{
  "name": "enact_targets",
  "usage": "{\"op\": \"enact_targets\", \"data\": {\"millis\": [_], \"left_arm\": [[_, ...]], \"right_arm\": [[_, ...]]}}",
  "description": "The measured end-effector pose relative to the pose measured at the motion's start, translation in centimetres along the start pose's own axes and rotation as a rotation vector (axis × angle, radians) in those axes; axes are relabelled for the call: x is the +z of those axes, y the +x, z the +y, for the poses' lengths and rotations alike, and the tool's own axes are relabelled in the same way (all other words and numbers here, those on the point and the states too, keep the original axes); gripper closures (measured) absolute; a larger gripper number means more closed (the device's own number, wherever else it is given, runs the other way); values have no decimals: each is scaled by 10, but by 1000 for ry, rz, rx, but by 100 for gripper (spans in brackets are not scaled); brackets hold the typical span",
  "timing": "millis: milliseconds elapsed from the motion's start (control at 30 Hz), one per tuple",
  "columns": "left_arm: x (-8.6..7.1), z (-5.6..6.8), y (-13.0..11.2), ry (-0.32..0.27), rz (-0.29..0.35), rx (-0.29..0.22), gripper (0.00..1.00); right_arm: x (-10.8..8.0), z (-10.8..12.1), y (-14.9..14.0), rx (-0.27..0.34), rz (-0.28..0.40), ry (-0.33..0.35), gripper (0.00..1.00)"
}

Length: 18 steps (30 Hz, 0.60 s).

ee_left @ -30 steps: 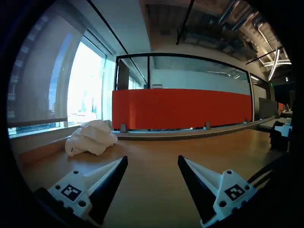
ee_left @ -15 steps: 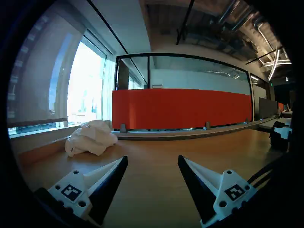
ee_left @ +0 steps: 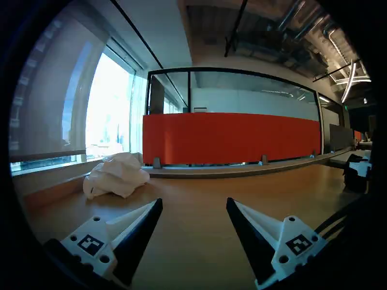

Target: Fold towel

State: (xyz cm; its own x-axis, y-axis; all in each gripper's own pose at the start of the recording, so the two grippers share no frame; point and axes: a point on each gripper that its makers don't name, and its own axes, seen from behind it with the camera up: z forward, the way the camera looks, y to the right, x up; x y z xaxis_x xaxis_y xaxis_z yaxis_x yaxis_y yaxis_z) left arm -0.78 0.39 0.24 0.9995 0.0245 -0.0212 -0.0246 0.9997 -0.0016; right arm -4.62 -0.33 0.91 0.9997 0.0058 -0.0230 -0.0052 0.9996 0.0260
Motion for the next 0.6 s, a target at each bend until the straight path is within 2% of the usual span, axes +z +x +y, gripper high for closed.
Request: {"op": "enact_targets", "data": {"millis": [600], "left_arm": [[2, 0, -4, 0, 1, 0, 2]], "right_arm": [[0, 0, 0, 1, 0, 0, 0]]}}
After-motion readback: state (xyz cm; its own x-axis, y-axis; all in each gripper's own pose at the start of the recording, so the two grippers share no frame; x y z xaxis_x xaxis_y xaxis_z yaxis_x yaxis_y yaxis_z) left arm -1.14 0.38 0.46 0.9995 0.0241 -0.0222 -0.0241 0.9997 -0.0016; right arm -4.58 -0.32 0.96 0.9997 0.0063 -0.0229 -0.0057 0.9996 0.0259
